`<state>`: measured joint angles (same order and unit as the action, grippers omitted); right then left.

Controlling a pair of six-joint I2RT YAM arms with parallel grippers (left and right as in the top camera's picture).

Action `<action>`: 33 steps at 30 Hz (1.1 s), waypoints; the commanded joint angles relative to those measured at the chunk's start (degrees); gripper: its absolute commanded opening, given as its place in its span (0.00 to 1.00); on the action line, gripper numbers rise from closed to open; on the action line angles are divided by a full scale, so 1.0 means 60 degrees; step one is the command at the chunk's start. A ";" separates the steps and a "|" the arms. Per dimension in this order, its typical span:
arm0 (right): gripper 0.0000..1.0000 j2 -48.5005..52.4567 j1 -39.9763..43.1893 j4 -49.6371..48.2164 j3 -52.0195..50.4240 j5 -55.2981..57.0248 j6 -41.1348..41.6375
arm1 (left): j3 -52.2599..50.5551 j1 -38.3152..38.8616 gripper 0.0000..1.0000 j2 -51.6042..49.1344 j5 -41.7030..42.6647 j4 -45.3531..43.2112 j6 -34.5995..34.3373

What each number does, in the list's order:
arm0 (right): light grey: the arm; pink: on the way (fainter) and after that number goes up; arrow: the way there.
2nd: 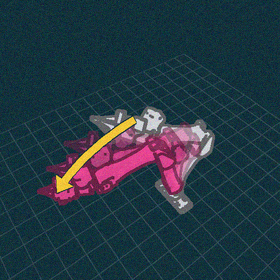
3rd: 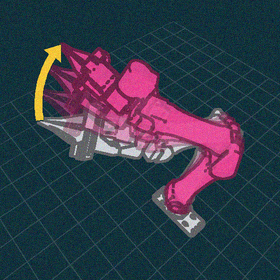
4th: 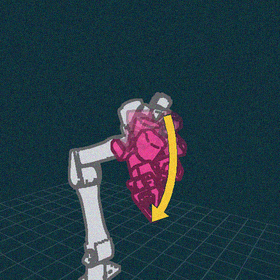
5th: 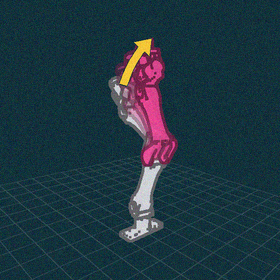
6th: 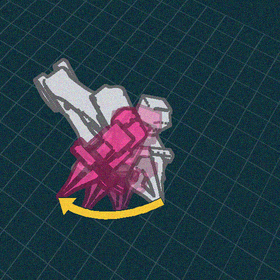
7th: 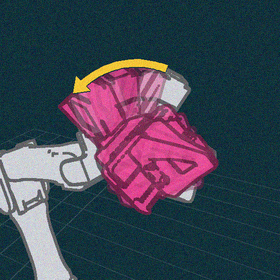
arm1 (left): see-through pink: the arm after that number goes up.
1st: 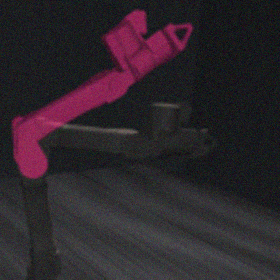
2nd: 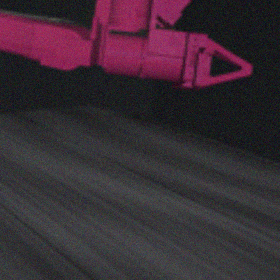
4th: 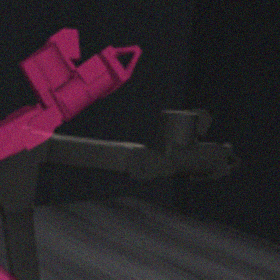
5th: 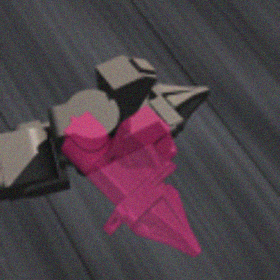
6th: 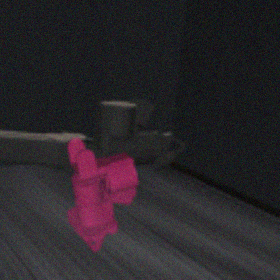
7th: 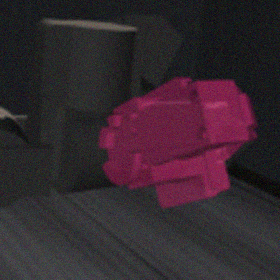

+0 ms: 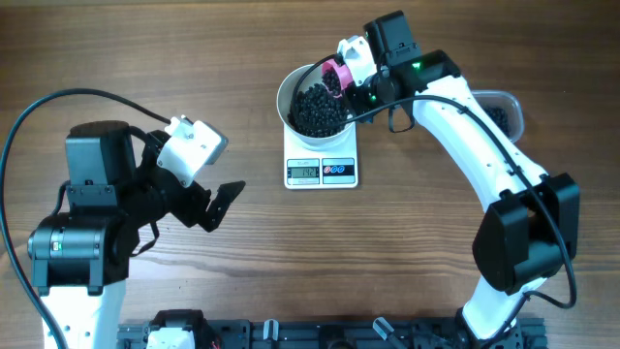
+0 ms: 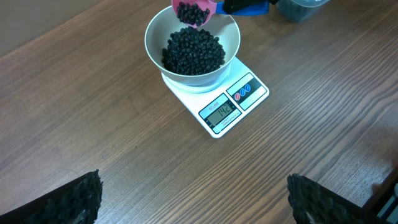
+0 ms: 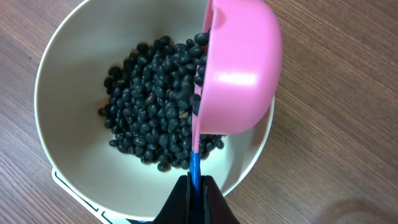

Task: Scoop item into bowl and weigh 150g on scale
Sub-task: 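Tilt the scoop to pour beans into the white bowl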

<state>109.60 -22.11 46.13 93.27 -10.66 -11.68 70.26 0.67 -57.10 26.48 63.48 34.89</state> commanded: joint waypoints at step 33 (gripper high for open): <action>0.04 -0.0324 -0.0153 -0.0353 0.0135 -0.0102 -0.0266 | 0.0175 -0.0044 1.00 -0.0011 0.0153 0.0011 0.0146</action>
<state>109.60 -22.63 44.23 93.27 -8.99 -13.56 70.26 0.67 -57.10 26.48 63.48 34.89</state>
